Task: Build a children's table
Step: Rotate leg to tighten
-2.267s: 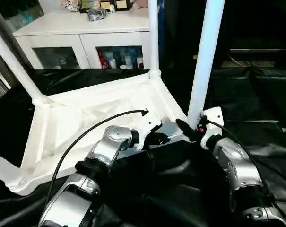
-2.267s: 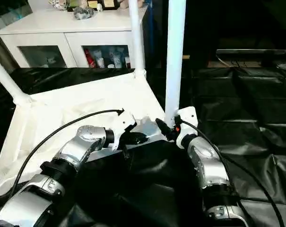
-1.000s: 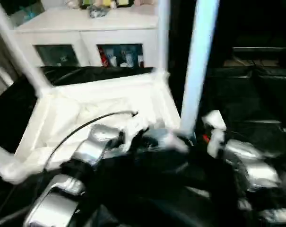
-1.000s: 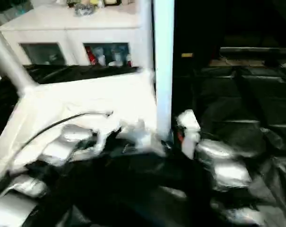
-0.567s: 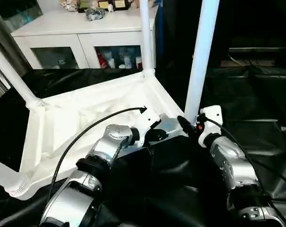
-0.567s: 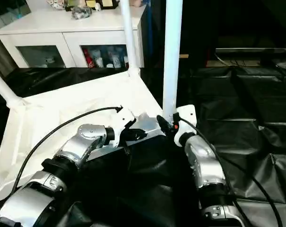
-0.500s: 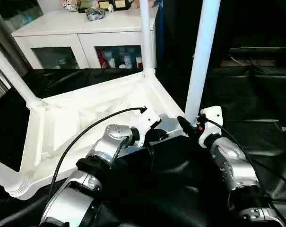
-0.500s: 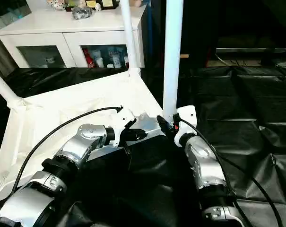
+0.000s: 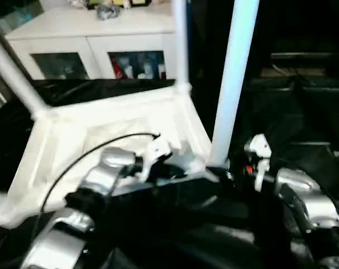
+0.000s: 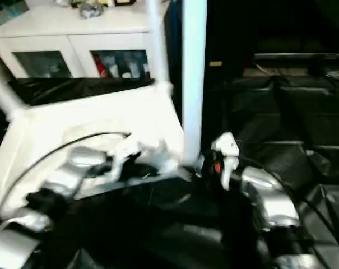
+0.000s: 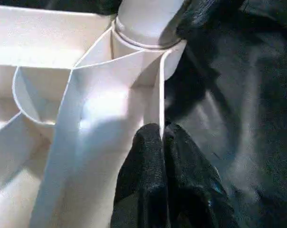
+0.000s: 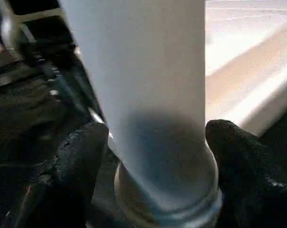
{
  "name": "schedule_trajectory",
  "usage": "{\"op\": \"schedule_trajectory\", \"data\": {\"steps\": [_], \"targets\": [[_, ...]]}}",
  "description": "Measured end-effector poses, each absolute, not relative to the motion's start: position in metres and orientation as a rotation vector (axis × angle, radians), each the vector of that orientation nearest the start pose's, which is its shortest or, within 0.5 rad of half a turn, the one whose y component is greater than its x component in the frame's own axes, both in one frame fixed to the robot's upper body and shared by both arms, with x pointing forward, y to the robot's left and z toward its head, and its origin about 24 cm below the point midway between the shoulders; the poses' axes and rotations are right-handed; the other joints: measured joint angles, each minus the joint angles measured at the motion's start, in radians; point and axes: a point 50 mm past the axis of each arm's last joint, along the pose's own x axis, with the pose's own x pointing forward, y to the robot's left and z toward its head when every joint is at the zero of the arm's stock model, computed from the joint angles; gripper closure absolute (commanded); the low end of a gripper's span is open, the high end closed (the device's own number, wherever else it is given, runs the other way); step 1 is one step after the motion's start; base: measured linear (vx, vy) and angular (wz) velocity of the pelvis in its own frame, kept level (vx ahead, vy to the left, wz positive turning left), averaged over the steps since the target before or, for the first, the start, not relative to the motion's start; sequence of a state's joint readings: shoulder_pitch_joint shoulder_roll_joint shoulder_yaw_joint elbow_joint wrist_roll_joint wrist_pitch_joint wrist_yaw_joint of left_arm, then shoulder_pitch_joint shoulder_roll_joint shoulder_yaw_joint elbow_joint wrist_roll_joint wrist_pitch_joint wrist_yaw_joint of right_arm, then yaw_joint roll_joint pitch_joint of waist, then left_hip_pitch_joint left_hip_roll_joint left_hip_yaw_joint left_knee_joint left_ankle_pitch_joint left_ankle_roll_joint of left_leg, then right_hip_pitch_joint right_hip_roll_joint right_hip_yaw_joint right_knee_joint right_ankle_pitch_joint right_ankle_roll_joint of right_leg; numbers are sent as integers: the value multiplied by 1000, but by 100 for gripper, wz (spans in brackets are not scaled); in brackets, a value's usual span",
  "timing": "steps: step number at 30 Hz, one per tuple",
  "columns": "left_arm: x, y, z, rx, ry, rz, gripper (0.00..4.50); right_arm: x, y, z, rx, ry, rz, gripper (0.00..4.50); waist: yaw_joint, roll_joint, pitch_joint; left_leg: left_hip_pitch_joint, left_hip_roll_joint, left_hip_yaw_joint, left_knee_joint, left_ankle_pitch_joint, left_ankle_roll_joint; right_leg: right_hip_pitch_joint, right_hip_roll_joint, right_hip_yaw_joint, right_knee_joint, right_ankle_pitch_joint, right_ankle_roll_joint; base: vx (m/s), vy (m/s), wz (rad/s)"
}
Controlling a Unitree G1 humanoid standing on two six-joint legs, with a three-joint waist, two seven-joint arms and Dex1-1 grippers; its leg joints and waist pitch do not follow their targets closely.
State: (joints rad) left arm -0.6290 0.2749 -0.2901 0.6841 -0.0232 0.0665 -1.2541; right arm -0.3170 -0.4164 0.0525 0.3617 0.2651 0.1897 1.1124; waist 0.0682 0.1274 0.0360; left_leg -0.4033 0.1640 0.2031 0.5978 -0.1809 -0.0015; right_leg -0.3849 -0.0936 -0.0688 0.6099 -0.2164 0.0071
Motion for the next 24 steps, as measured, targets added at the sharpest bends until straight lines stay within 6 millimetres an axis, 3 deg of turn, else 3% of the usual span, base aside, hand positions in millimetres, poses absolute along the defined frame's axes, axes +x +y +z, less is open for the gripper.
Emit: {"op": "schedule_trajectory", "data": {"steps": [5,14,17,19,24], "targets": [[314,110,47,294,426,-1469,450,282,-185,47,-29,329,1135,146,8,-6,4,0,0,1,2,0,0,1,0,2,0,1,-1,0,0,0],[312,108,48,300,426,-1474,450,282,-182,47,-1,350,1152,197,20,-8,4,0,0,1,2,0,0,0,0,2,0,1,-1,0,0,0],[321,96,45,286,386,-1334,450,292,-177,41,-22,291,932,201,15,-11,2,3,0,1,3,0,-1,1,0,2,1,2,-3,0,0,0],[328,87,44,286,379,-1236,450,304,-173,38,-28,260,754,204,0,-11,2,4,-1,1,3,0,-1,2,0,3,1,2,-3,0,0,0],[332,68,42,249,370,-1147,450,311,-168,34,1,238,566,206,-11,-11,1,7,-4,1,2,0,-1,6,-1,6,-2,2,-2,0,0,0]]}}
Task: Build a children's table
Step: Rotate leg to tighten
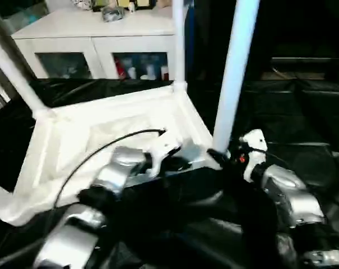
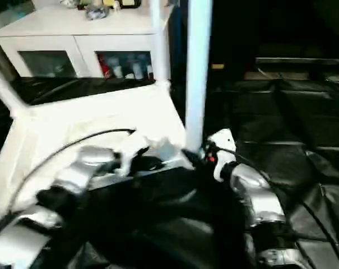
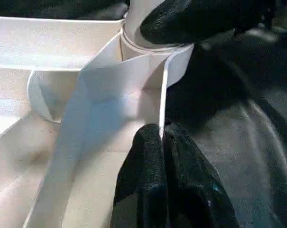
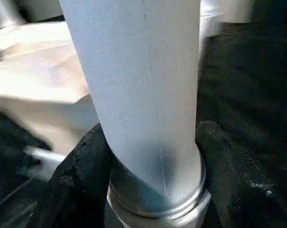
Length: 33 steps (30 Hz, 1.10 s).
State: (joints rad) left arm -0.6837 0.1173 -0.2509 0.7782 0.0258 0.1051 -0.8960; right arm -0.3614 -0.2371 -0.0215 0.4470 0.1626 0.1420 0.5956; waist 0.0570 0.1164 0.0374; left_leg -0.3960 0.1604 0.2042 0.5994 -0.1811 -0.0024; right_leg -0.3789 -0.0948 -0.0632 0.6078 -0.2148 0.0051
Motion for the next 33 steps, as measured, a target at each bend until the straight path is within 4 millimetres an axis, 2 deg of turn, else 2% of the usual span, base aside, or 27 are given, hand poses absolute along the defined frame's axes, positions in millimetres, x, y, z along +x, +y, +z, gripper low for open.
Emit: {"op": "schedule_trajectory", "data": {"steps": [4,5,6,7,10,12,14,18,20,26,27,33], "targets": [[334,56,40,224,370,-1094,450,315,-161,31,10,218,440,206,-2,3,-2,2,-2,0,-1,0,0,2,-1,1,-2,-3,5,0,0,0],[334,55,40,222,370,-1094,450,315,-161,31,9,213,437,171,-3,4,-3,2,-2,0,-2,0,0,2,-1,1,-2,-3,5,0,0,0],[334,55,40,222,370,-1095,450,315,-162,30,8,208,437,171,-3,5,-4,2,-2,0,-2,0,0,3,-1,1,-3,-3,5,0,0,0],[334,55,40,221,369,-1095,450,315,-162,30,6,207,437,136,-3,6,-4,2,-2,0,-2,0,0,4,-1,1,-4,-3,5,0,0,0],[334,55,41,225,364,-1105,450,314,-162,31,0,202,459,127,-5,6,-4,2,-2,0,-4,0,0,5,-1,0,-7,-1,3,0,0,0],[334,57,42,234,362,-1126,450,314,-165,32,-18,205,495,91,-7,6,-4,2,-2,0,-4,0,0,5,-1,0,-8,2,-1,0,0,0],[333,60,43,241,363,-1147,450,313,-166,33,-38,210,544,85,-9,5,-4,1,-2,0,-4,0,1,5,-1,0,-9,3,-1,0,0,0],[330,68,45,260,354,-1215,450,309,-173,38,-93,229,675,83,-10,5,-4,-2,-1,0,-7,0,2,3,0,-3,-12,3,-1,15,-2,0],[329,72,46,262,354,-1232,450,308,-177,41,-101,230,709,83,-8,4,-5,-8,2,-1,-7,2,7,-3,1,-5,-11,2,-1,0,0,0],[321,88,46,274,384,-1344,450,300,-182,43,-95,253,890,83,4,2,-4,-8,4,0,-5,2,7,-5,2,-6,-8,2,0,0,0,0],[319,90,47,280,388,-1366,450,299,-182,43,-88,256,919,101,6,1,-3,-8,4,0,-5,2,6,-5,2,-6,-7,2,0,0,0,0],[314,94,48,303,413,-1455,450,292,-181,44,-51,281,1055,142,30,-4,0,-8,4,3,-2,0,2,-4,1,-4,-7,3,-2,0,0,0]]}}
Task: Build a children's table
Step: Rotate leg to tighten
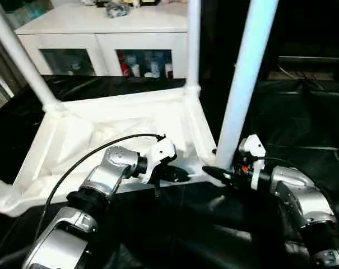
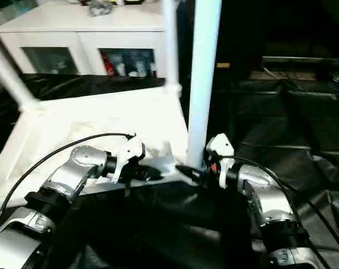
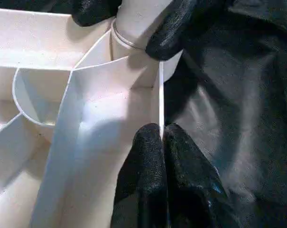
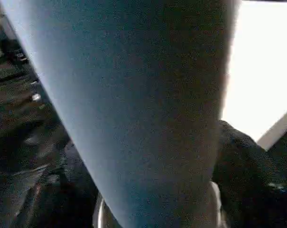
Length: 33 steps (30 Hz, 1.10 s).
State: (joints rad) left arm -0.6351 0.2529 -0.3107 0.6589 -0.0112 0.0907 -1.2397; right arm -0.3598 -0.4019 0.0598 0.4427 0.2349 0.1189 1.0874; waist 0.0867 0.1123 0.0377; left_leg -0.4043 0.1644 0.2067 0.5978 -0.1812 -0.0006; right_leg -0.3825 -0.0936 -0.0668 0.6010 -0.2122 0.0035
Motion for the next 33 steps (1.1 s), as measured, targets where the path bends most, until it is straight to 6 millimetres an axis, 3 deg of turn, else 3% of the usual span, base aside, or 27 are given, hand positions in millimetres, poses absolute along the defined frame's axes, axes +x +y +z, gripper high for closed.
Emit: {"op": "schedule_trajectory", "data": {"steps": [6,11,16,20,22,26,29,33], "targets": [[314,98,50,310,414,-1467,450,293,-180,47,-63,295,1109,187,3,-9,5,0,0,0,1,1,1,-1,0,0,3,0,0,0,0,0],[315,98,50,311,418,-1440,450,296,-177,46,-61,301,1093,194,3,-11,7,1,1,0,3,1,2,-2,0,0,7,0,0,0,0,0],[331,73,47,264,392,-1196,450,320,-161,36,-25,243,657,196,-8,-13,7,6,0,0,2,0,-2,-1,-1,2,9,0,-1,0,0,0],[332,61,44,229,396,-1155,450,322,-160,32,-5,232,529,196,-11,-14,7,13,-2,0,1,0,-2,7,-1,4,7,-3,5,0,0,0],[332,60,43,228,401,-1156,450,320,-160,30,5,224,512,141,-11,-11,6,17,-3,0,0,0,-2,11,-1,4,4,-4,6,0,0,0],[331,57,43,247,387,-1171,450,317,-160,30,10,213,510,106,-12,-7,5,20,-4,0,-7,0,-2,18,-1,4,-7,-2,4,0,0,0],[331,54,45,257,374,-1194,450,314,-167,33,-13,201,539,106,-9,-2,5,17,-7,0,-7,0,-2,18,-2,5,-7,1,-1,0,0,0],[330,49,46,270,343,-1218,450,302,-196,45,-82,194,653,106,4,3,4,11,-7,2,-7,1,-1,16,-3,6,-7,1,-1,0,0,0]]}}
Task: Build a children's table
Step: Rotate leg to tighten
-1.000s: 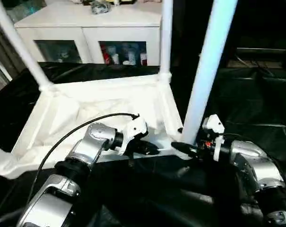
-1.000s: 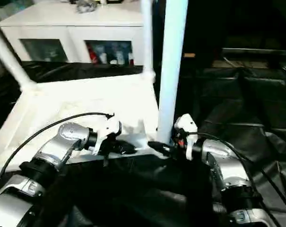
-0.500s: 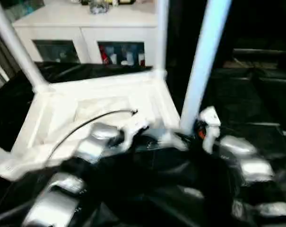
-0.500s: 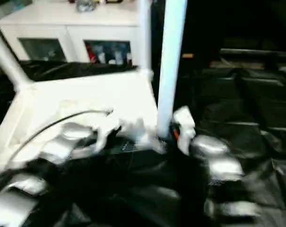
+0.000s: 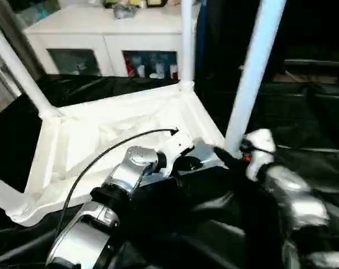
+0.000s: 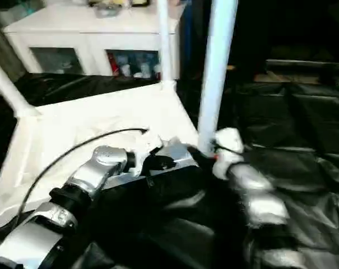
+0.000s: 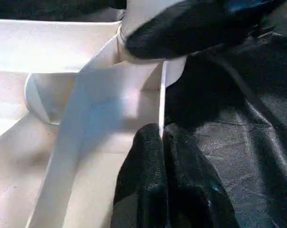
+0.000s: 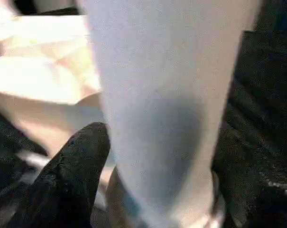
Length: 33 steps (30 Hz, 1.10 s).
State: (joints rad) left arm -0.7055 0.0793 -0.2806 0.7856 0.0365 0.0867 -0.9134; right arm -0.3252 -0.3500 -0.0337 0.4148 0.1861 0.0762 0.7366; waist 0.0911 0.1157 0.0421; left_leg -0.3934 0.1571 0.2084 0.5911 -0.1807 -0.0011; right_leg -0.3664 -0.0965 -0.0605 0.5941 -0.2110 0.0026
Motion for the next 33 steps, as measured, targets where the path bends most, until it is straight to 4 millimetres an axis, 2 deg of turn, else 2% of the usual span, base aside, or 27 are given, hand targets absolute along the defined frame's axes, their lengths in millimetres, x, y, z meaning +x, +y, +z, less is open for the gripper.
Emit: {"op": "schedule_trajectory", "data": {"steps": [3,7,8,9,11,13,14,15,18,20,23,25,27,30,33], "targets": [[331,50,47,288,304,-1209,450,291,-221,59,-148,181,738,106,-1,0,0,-7,2,-1,3,3,8,-4,0,-3,0,-1,2,0,0,0],[333,55,51,288,277,-1194,450,276,-239,67,-178,189,796,106,-4,3,-2,-26,6,-1,11,4,12,-22,1,-4,8,-1,3,0,0,0],[333,58,51,284,276,-1196,450,275,-242,68,-175,187,797,106,-5,2,-2,-28,6,-1,12,5,13,-26,2,-4,11,-1,3,0,0,0],[331,61,52,282,270,-1201,422,272,-244,71,-177,185,804,99,-6,3,-2,-30,6,-1,13,5,14,-30,2,-4,15,-1,3,0,0,0],[325,69,50,252,268,-1209,395,266,-245,72,-161,194,823,95,-5,2,-2,-31,8,-1,14,7,16,-32,2,-4,18,-2,4,0,0,0],[319,77,51,201,254,-1208,392,259,-243,70,-128,211,850,95,-1,0,-1,-31,12,-1,14,8,17,-32,4,-8,19,-2,4,0,0,0],[317,79,53,193,244,-1206,384,258,-240,71,-115,212,870,95,1,-1,0,-31,12,-1,14,8,16,-32,4,-8,19,-2,4,0,0,0],[312,85,60,194,223,-1207,357,254,-232,70,-98,207,910,95,1,-6,1,-29,13,0,13,8,16,-32,4,-8,21,-2,4,0,0,0],[300,104,74,198,208,-1188,347,251,-206,61,-39,215,1009,95,-2,-20,2,-26,14,0,10,8,13,-32,4,-8,23,-2,4,0,0,0],[287,116,77,190,221,-1175,315,250,-193,55,-6,229,1050,95,-3,-28,3,-26,14,0,10,6,9,-32,4,-9,22,-2,4,0,0,0],[271,130,76,165,253,-1141,305,250,-181,52,20,233,1085,95,2,-39,5,-26,14,0,10,9,3,-32,4,-7,22,-2,4,0,0,0],[254,147,77,164,276,-1090,271,261,-168,55,42,189,1072,95,0,-52,7,-26,14,1,10,9,3,-33,4,-7,21,-2,4,0,0,0],[240,159,78,159,298,-1038,264,272,-159,57,45,156,1020,95,-2,-63,12,-26,13,1,8,9,2,-33,4,-6,19,-2,3,0,0,0],[226,170,75,137,316,-977,237,283,-152,54,57,156,941,95,3,-71,15,-26,12,2,6,10,0,-32,4,-4,16,-1,3,0,0,0],[207,192,69,110,330,-825,224,296,-135,50,118,154,851,95,-2,-82,21,-25,12,5,4,11,0,-33,4,-1,16,-1,3,0,0,0]]}}
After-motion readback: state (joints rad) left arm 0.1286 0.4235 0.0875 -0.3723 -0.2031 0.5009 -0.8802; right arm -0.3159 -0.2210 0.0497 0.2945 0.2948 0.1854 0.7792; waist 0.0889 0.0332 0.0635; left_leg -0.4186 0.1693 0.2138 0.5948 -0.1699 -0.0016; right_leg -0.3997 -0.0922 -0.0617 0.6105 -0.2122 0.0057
